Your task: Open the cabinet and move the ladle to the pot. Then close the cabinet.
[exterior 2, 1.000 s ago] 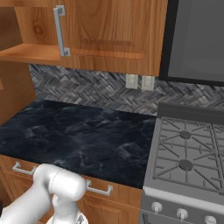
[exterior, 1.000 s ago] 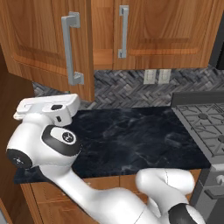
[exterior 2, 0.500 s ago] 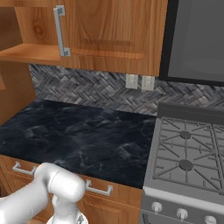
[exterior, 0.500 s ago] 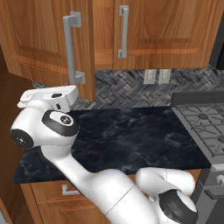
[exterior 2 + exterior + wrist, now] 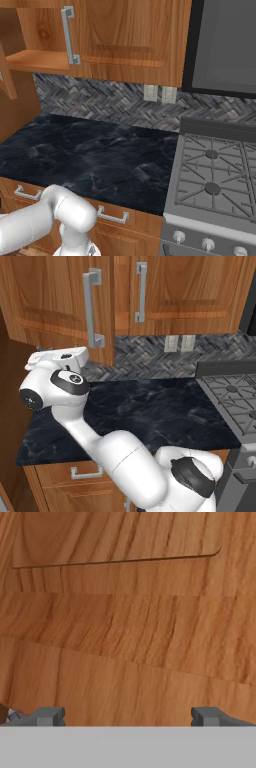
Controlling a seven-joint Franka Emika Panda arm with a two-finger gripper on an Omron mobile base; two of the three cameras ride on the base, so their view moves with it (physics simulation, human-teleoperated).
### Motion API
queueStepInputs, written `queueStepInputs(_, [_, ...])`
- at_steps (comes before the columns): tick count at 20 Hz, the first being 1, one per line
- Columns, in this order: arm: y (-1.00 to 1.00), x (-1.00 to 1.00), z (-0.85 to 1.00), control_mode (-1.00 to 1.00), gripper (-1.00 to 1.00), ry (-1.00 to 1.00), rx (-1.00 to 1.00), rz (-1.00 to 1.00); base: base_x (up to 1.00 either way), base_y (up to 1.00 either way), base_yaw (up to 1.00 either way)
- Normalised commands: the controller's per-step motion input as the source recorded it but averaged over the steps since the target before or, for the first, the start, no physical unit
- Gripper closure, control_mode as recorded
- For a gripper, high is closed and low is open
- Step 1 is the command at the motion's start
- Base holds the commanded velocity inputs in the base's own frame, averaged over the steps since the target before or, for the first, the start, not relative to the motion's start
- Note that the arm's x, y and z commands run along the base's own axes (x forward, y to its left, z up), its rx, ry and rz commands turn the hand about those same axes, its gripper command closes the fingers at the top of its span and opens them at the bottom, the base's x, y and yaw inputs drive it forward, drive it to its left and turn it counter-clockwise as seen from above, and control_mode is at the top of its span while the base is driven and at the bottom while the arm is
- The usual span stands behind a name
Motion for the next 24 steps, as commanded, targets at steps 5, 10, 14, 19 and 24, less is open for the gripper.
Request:
queueStepInputs(5, [-0.05,0.5,0.0,-1.0,-1.0,0.03,0.0,0.0,0.0,0.0,0.0])
queueStepInputs(10, [-0.07,0.45,0.0,-1.0,-1.0,0.01,0.0,0.0,0.0,0.0,0.0])
queueStepInputs(14, [-0.11,0.42,0.0,-1.0,-1.0,0.01,0.0,0.0,0.0,0.0,0.0])
queueStepInputs(19, [-0.15,0.4,0.0,-1.0,-1.0,0.03,0.0,0.0,0.0,0.0,0.0])
queueStepInputs(24, [-0.17,0.35,0.0,-1.0,-1.0,0.05,0.0,0.0,0.0,0.0,0.0])
